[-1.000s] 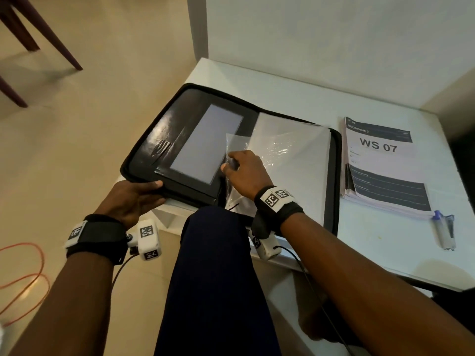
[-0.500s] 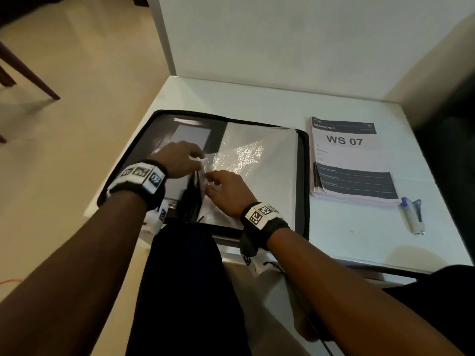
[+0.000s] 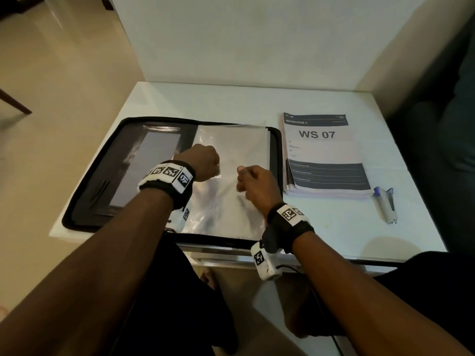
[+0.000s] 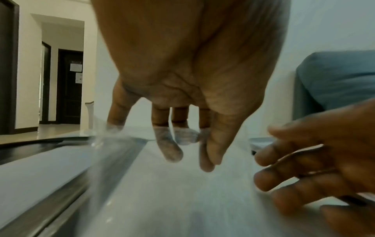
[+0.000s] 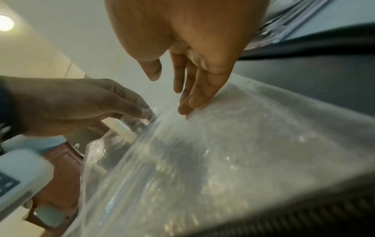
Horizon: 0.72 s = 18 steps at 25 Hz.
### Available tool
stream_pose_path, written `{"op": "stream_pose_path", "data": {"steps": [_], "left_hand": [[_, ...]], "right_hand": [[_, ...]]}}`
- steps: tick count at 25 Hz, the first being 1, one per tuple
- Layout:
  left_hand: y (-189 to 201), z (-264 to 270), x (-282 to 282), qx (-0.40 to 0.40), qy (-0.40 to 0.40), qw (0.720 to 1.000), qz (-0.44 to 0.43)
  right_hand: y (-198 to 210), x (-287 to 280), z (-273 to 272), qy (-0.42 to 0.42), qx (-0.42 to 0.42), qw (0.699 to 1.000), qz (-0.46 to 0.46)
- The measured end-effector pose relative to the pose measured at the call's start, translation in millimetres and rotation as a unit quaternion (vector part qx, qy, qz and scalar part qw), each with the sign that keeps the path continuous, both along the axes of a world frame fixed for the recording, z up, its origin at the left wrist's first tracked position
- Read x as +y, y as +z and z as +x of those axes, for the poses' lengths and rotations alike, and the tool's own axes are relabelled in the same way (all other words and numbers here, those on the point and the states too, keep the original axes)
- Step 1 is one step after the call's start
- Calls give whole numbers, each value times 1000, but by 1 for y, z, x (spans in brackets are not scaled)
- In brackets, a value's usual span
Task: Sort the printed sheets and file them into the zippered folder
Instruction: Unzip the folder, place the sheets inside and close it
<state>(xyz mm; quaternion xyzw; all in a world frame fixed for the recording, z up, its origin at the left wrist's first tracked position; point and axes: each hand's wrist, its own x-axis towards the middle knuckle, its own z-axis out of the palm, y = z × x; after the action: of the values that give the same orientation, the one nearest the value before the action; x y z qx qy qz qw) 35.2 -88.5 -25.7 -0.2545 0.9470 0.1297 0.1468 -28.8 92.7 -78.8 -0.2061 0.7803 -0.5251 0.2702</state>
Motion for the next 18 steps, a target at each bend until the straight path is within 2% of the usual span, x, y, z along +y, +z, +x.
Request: {"op": "stream_pose_path", "data": {"steps": [6, 8, 11, 14, 16, 18], "left_hand": [[14, 11, 47, 58, 98, 993, 8], [10, 9, 71, 72, 128, 988, 55], [1, 7, 103, 77, 118, 976, 164], [-7, 6, 112, 65, 121, 955, 263], [-15, -5, 98, 87, 134, 962, 221], [-15, -27, 70, 117, 129, 977, 122]], "right_hand": [[14, 10, -8, -81, -182, 978, -68], [15, 13, -11, -86, -203, 973, -68], [13, 17, -15, -102, -159, 981, -53], [7, 24, -25, -55, -78, 995, 9], [5, 29, -32, -22, -60, 997, 35], [8, 32, -34, -27, -85, 996, 10]]}}
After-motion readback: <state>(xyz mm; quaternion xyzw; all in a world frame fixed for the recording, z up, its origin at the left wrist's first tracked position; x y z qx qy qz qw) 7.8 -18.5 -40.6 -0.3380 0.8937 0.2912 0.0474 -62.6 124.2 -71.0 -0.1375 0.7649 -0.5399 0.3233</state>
